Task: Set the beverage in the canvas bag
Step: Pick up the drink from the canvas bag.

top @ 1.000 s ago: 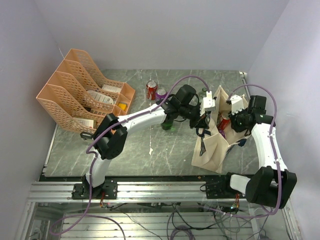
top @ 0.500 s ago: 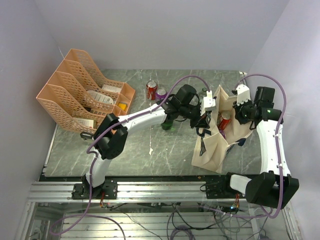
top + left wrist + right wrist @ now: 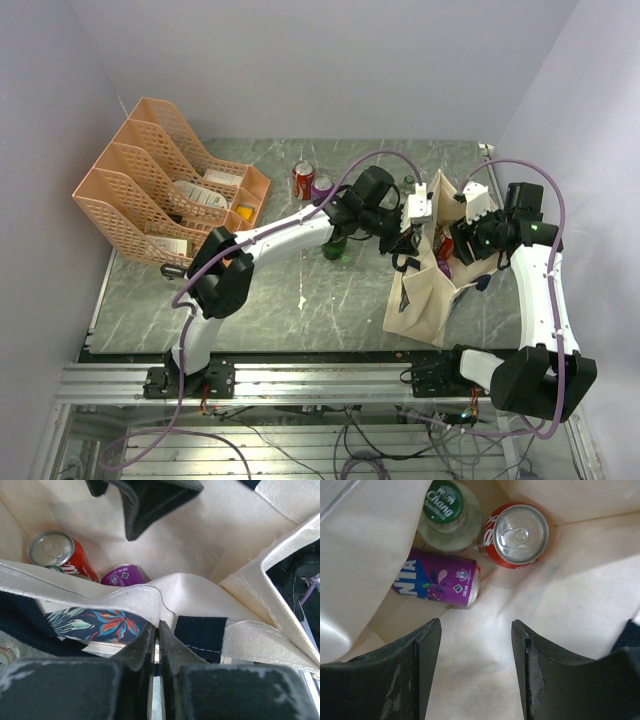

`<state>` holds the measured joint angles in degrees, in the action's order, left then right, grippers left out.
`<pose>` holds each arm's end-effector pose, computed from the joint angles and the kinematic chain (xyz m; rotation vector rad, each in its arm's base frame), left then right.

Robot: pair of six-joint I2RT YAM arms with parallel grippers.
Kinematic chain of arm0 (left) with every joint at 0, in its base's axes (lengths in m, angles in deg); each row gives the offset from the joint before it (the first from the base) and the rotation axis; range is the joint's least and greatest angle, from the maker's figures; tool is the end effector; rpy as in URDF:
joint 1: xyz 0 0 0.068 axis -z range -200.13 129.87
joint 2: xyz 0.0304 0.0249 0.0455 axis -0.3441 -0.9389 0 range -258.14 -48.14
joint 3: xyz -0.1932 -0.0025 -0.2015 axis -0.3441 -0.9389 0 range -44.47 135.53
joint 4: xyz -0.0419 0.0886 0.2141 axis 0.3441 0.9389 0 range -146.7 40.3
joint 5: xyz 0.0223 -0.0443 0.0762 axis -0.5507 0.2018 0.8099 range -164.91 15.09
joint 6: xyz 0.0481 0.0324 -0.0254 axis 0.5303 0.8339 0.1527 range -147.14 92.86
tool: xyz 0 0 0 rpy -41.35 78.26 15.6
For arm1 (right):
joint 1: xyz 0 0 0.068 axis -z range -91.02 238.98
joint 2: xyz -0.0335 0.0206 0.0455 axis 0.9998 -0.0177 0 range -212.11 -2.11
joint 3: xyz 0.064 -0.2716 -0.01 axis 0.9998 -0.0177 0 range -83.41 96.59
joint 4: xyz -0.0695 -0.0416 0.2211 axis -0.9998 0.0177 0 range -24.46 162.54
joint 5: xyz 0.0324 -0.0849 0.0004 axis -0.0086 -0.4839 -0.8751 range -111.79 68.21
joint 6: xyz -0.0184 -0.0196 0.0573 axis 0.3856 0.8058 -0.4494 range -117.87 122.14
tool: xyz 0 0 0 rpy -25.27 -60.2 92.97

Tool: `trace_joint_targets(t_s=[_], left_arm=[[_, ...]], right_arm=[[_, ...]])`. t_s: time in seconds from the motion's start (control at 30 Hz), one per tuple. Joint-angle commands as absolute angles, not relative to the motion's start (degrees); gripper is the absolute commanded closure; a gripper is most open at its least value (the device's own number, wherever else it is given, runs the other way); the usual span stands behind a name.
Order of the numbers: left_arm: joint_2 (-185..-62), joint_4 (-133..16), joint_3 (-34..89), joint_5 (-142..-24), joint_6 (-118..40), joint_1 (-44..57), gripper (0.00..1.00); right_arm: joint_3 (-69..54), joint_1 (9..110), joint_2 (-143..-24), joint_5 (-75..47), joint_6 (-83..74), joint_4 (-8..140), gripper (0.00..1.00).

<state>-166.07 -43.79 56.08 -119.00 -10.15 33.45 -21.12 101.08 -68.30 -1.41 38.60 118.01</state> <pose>0.2492 -0.3950 0.2900 1.6089 1.4298 -1.1838 0.1967 -0.0249 0.3065 -0.6513 2.3815 0.0978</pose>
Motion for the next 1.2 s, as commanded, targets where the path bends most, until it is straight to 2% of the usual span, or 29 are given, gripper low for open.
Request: trace_joint_targets(t_s=[0.0,0.23,0.33,0.5,0.77,1.03,1.13,1.17], left_arm=[[-164.2,-39.4,62.7,-119.9,-5.4,32.2,0.78],[-162.3,-42.5,69.6,-122.5,-15.4,29.4,0.32],[-161.8,-34.3,73.6,-125.7,-9.8,30.5,0.23],[-163.0,-21.0,79.4,-127.5,-2.1,33.6,0.2],[-165.5,-15.6,80.6,-126.7,0.5,39.5,0.2],[-171.7,-14.4,82.6,-118.9,0.5,45.0,0.08],[-173.0,-13.6,81.4,-114.8,3.6,46.8,0.13],[-173.0,-13.8,80.6,-113.1,4.8,47.3,0.18]], right_arm=[[-21.9,100.8,-66.1,0.9,41.6,121.9,0.42],[-19.2,100.9,-66.7,2.6,36.9,122.0,0.43],[-17.6,100.9,-67.0,3.7,34.5,122.3,0.43],[-13.5,100.9,-68.5,4.8,30.9,124.2,0.42],[-9.0,101.0,-69.6,2.4,27.9,128.0,0.41],[-9.3,101.0,-67.4,2.2,27.8,130.4,0.41],[-10.9,101.0,-66.6,2.5,27.9,131.0,0.42],[-11.0,101.0,-66.7,2.5,27.9,131.3,0.42]])
